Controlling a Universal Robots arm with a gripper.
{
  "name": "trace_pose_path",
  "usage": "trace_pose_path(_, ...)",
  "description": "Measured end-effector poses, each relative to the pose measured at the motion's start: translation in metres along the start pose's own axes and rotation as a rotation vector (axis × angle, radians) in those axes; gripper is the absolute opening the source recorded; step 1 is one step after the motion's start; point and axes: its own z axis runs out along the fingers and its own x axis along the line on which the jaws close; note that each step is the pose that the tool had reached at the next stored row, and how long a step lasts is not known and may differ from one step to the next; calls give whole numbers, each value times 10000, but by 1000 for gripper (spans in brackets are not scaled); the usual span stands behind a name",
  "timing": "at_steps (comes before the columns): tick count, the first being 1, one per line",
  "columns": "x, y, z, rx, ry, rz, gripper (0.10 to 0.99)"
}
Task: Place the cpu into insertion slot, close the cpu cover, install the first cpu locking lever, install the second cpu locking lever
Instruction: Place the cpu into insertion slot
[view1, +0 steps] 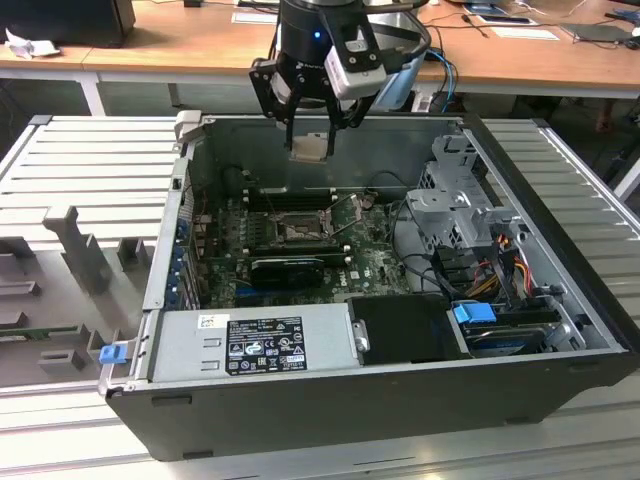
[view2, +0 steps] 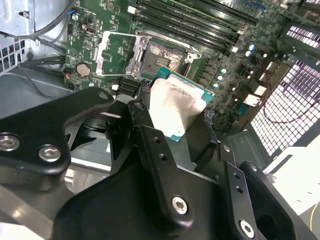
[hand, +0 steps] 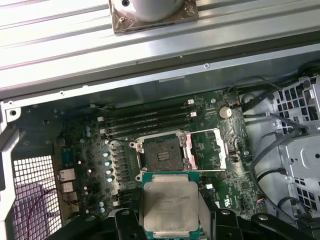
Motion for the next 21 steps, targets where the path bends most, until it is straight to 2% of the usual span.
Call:
trace_pose_path(9,-1,-1,8,2,-7,82,525)
trace_pose_path(16,-1,-1,16,-4,-47,528,525)
trace_pose_path(21,-1,-2,20,-14,-94,1067,525)
